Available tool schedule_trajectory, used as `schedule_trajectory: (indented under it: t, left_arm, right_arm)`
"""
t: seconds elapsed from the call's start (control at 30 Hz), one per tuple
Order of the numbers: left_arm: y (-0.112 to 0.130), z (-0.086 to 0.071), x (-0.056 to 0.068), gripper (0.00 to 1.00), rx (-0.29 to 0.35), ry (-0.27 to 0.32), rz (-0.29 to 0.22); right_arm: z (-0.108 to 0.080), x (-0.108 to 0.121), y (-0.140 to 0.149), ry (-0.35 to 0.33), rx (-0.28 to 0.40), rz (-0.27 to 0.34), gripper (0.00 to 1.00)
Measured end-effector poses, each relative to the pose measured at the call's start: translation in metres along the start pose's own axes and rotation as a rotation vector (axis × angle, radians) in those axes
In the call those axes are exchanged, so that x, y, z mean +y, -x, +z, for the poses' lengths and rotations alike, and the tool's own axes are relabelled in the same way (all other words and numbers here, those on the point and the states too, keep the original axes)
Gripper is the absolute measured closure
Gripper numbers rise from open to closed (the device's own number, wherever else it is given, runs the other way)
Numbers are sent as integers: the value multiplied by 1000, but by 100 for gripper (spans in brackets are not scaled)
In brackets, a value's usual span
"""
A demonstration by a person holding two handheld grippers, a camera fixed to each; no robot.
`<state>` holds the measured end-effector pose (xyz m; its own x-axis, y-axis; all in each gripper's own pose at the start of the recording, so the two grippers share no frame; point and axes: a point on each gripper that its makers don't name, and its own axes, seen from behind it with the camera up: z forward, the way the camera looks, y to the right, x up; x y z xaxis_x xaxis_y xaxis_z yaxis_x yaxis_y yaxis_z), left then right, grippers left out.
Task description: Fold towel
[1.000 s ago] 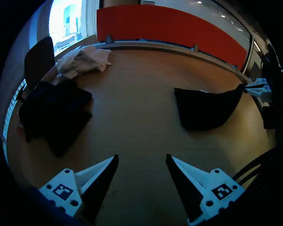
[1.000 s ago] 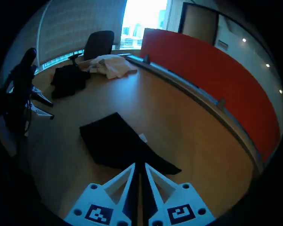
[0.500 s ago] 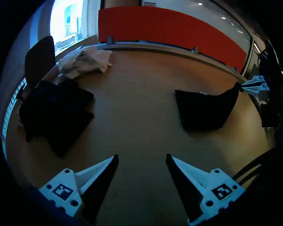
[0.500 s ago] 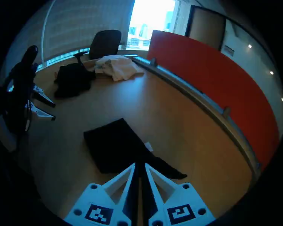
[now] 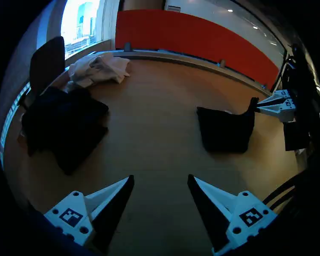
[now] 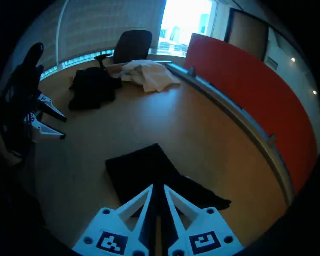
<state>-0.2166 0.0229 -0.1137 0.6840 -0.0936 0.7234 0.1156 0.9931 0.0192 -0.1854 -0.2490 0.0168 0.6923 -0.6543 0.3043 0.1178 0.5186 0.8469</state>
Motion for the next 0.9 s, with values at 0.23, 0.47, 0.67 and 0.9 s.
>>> schedule_trajectory:
  t: [0.23,0.47,0.67,0.9]
  left_arm:
    - [6,-4,-4,7,5,-11,-6]
    - [14,-5,-6,7,4,-19,-26]
    - [16,-3,-6,7,5,-20,-53]
    - [14,0,-5,7,5,-21,-48]
  right_arm:
    - [38,-32,-10,-63,-25,-22,95]
    - [77,-67,-1,-131,-75,-16,95]
    - [91,-78,12,-154,-112,-15,95]
    - [88,-75,13,-157,-110,-1,92]
